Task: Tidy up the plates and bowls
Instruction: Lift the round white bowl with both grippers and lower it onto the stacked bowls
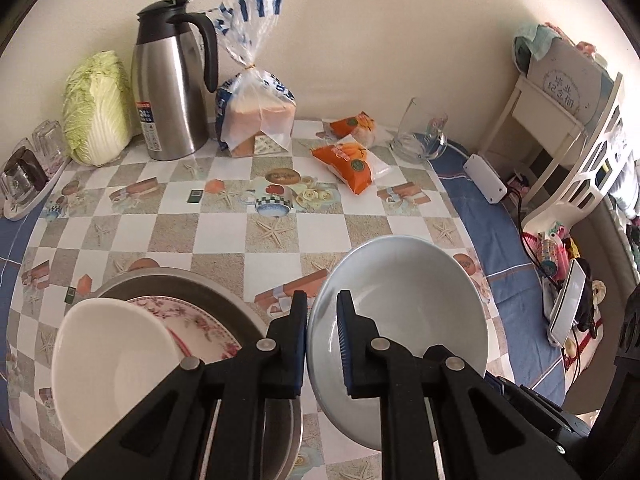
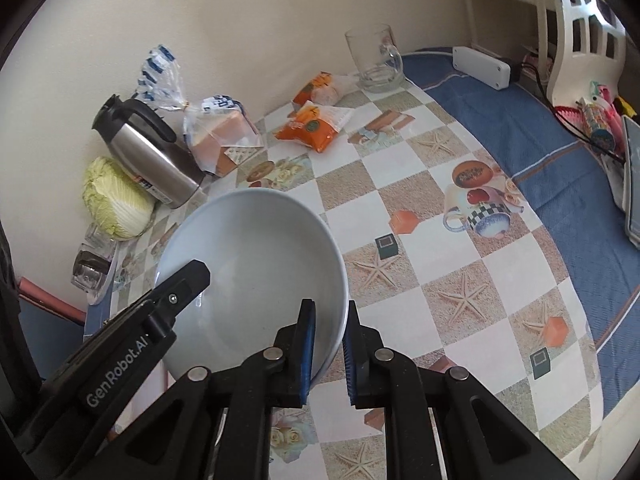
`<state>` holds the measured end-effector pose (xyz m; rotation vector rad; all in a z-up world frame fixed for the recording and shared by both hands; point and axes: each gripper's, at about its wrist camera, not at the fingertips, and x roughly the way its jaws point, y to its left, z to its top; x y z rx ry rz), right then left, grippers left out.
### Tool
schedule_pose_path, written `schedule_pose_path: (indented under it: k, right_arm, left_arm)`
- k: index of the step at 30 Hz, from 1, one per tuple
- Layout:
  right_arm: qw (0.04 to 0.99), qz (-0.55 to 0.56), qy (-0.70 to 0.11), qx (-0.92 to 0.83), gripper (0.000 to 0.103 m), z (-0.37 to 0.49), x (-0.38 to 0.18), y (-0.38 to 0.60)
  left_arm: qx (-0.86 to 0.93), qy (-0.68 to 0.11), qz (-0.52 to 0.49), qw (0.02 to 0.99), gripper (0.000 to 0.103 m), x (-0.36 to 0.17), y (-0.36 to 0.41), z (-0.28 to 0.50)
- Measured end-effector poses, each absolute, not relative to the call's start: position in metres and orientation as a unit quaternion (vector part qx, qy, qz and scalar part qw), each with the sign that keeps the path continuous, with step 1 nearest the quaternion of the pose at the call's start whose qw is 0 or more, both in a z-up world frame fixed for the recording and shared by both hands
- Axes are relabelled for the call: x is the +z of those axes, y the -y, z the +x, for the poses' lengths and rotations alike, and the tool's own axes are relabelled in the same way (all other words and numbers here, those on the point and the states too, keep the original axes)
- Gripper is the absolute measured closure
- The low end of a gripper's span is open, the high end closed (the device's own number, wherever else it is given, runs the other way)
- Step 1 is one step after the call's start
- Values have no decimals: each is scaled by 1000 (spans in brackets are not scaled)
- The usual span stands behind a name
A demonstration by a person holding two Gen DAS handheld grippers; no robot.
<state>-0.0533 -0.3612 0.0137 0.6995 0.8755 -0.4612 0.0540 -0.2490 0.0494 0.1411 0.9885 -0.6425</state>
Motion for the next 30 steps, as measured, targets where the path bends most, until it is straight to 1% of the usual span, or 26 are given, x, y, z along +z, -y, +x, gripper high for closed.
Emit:
schedule_pose_path:
  k: [6,14,23,30]
  right_arm:
    - [851,291,-397,-182,88,-42,44,322]
    - [877,255,-388,-129,88,-25,66,267]
    - [889,221,-392,-86,87,-5,75,214]
    - [890,212,-399,-65,87,9,73,187]
  left_arm:
    - [-281,-442,29,851,88,72,200,56]
    - [-245,-414,-7,877,88,90,135,55]
    - [-210,-405,-49,888,88,94,77,61]
    - [-192,-404,-74,891,88,92,46,67]
